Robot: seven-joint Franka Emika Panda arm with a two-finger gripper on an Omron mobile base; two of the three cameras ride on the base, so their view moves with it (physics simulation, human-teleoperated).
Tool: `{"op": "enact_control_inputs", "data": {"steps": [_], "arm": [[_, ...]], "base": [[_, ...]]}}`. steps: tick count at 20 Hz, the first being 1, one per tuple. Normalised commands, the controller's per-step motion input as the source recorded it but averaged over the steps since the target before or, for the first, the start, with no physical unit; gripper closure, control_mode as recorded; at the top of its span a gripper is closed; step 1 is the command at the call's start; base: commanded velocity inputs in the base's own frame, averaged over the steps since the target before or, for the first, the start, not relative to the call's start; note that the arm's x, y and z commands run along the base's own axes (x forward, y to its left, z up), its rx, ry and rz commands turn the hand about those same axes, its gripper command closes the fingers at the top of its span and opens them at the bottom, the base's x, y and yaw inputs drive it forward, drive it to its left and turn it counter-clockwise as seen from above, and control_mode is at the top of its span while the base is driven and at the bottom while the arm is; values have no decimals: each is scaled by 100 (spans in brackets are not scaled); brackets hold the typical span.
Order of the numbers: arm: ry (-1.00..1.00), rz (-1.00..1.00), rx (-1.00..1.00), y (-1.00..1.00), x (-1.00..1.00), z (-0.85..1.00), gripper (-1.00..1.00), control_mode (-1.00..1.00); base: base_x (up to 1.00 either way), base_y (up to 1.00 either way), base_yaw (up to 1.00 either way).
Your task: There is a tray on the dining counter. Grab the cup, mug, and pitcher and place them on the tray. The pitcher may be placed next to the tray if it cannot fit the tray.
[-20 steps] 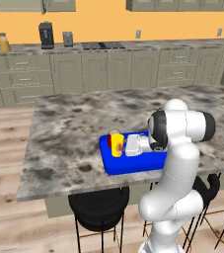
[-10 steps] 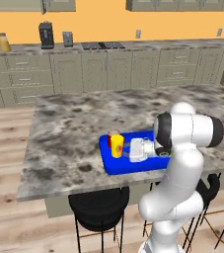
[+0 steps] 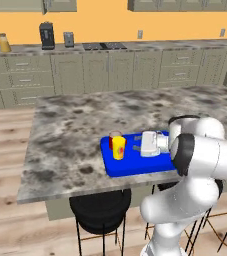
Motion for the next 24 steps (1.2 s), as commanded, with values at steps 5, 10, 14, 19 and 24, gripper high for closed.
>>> {"op": "enact_control_inputs", "data": {"steps": [5, 10, 14, 19, 24], "arm": [[18, -19, 0, 0, -36, 100, -100, -100], [28, -24, 0, 0, -51, 97, -100, -100], [34, -28, 0, 0, -40, 91, -100, -100], [28, -31, -1, 0, -51, 55, -100, -100], [25, -30, -9, -1, -38, 32, -100, -100]], "base": [[0, 0, 0], [0, 0, 0], [0, 0, 0], [0, 0, 0], [0, 0, 0]]}}
